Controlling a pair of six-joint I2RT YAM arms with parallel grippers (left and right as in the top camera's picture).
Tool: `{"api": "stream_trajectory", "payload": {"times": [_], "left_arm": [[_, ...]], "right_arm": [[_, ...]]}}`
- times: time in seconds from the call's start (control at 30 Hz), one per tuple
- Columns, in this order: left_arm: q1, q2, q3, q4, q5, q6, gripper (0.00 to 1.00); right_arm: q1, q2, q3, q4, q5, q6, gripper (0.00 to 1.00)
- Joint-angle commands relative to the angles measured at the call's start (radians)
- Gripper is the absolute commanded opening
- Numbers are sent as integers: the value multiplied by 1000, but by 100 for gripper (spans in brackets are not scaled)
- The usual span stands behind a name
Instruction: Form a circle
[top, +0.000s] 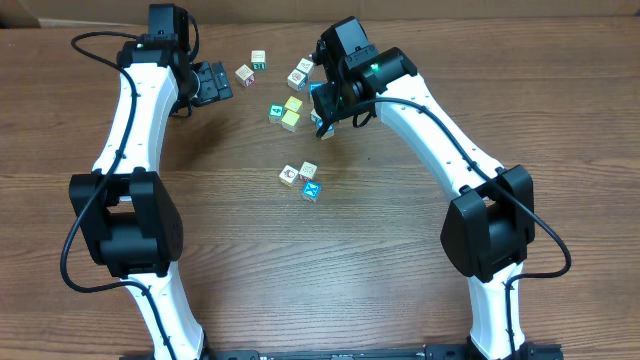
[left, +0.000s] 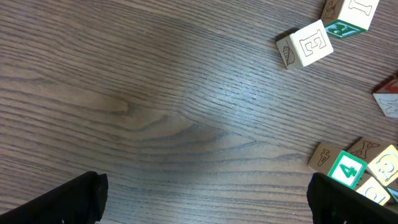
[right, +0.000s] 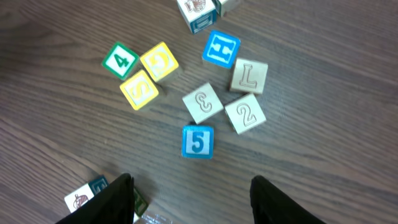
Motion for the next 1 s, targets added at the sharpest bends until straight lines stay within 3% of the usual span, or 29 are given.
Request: {"api": "stream_trajectory", "payload": {"times": [0.0,0.4,0.97], "left_arm": [[2,3,19,1,7,-9,100],[2,3,19,1,7,-9,100],[2,3,19,1,7,-9,100]], "right_arm": [[13,-2,-4,19,3,2,55],[23,120,-4,102,19,2,56],[25,199,-4,119,60,2,48]]}}
